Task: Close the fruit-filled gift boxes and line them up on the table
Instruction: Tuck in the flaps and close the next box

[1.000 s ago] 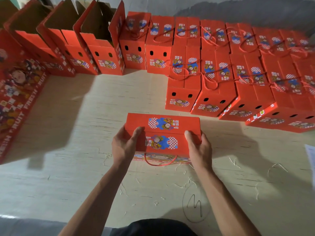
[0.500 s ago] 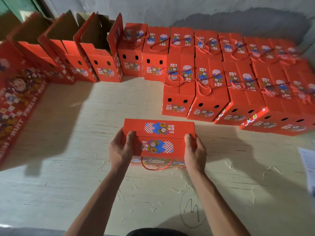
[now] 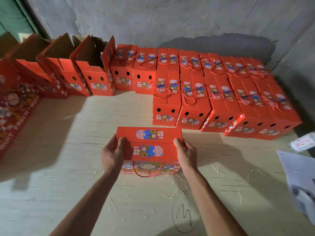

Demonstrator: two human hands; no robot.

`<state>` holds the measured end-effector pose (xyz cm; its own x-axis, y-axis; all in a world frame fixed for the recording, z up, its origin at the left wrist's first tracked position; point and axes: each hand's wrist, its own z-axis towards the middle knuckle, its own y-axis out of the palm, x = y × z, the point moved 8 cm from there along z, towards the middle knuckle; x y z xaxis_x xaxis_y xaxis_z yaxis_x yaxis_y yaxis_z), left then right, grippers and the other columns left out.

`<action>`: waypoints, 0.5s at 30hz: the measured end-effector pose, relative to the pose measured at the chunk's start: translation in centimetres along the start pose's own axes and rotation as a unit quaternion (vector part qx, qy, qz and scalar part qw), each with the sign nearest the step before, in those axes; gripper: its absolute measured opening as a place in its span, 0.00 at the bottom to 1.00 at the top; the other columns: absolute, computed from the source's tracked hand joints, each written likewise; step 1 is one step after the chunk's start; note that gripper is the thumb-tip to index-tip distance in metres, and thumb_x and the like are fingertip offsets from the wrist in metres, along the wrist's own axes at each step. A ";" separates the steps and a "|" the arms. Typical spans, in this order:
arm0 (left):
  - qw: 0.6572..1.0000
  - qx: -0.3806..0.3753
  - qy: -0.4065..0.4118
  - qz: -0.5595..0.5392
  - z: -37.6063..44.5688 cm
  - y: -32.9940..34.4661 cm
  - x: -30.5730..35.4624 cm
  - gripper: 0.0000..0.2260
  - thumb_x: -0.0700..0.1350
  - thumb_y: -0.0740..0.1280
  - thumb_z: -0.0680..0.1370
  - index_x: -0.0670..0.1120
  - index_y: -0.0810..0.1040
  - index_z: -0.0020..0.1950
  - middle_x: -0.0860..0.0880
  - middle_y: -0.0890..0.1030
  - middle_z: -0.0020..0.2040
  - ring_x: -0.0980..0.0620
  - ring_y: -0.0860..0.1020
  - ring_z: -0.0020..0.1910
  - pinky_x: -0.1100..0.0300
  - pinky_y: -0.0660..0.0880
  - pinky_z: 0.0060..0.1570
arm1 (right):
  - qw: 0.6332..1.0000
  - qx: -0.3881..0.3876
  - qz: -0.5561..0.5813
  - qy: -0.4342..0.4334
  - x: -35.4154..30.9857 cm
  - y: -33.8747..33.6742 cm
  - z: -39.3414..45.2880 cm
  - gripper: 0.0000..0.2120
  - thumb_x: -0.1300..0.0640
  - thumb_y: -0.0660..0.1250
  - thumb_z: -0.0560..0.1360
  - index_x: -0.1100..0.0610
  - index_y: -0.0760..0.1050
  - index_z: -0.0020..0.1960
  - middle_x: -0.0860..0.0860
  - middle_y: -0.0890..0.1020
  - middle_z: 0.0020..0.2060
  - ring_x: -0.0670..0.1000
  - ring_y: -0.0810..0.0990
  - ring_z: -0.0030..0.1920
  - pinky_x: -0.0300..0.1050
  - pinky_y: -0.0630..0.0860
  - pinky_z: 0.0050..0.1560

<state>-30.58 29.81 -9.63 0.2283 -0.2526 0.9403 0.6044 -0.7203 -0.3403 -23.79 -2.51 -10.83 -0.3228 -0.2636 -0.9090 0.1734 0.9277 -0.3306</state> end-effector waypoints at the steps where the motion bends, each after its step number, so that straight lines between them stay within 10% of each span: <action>1: 1.000 -0.001 0.002 0.012 0.3 0.0 0.2 0.07 0.59 0.66 0.79 0.61 0.83 0.49 0.59 0.86 0.40 0.60 0.82 0.39 0.53 0.81 0.41 | 1.000 0.002 -0.001 0.001 -0.1 -0.3 0.0 0.12 0.42 0.70 0.78 0.50 0.85 0.45 0.45 0.84 0.33 0.45 0.79 0.35 0.40 0.71 0.34; 8: 0.983 0.142 -0.015 0.113 4.5 -0.8 0.7 0.26 0.55 0.73 0.78 0.44 0.75 0.72 0.44 0.71 0.75 0.42 0.67 0.75 0.46 0.62 0.74 | 0.991 0.054 -0.119 -0.041 -0.4 -0.8 -1.4 0.23 0.38 0.69 0.77 0.58 0.80 0.36 0.52 0.83 0.36 0.52 0.82 0.39 0.43 0.73 0.37; 12: 0.959 0.188 -0.207 -0.037 2.0 0.1 -1.7 0.37 0.53 0.68 0.81 0.32 0.57 0.79 0.33 0.63 0.77 0.37 0.60 0.79 0.49 0.54 0.78 | 0.979 0.072 -0.170 -0.083 -0.6 -0.1 -2.5 0.29 0.34 0.63 0.79 0.59 0.80 0.36 0.54 0.84 0.36 0.55 0.82 0.39 0.44 0.69 0.36; 15: 0.970 0.162 -0.143 -0.112 -2.1 2.8 -1.1 0.23 0.50 0.69 0.80 0.41 0.70 0.71 0.40 0.78 0.65 0.40 0.77 0.65 0.40 0.73 0.67 | 0.978 0.079 -0.165 -0.104 -1.0 -0.3 -2.2 0.28 0.34 0.67 0.77 0.58 0.82 0.36 0.54 0.85 0.36 0.54 0.81 0.36 0.43 0.69 0.38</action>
<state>-30.77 26.69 -11.59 0.2373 0.1101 0.9652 0.8608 -0.4843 -0.1564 -25.53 -1.93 -9.27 -0.1916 -0.6044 -0.7733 0.2388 0.7355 -0.6340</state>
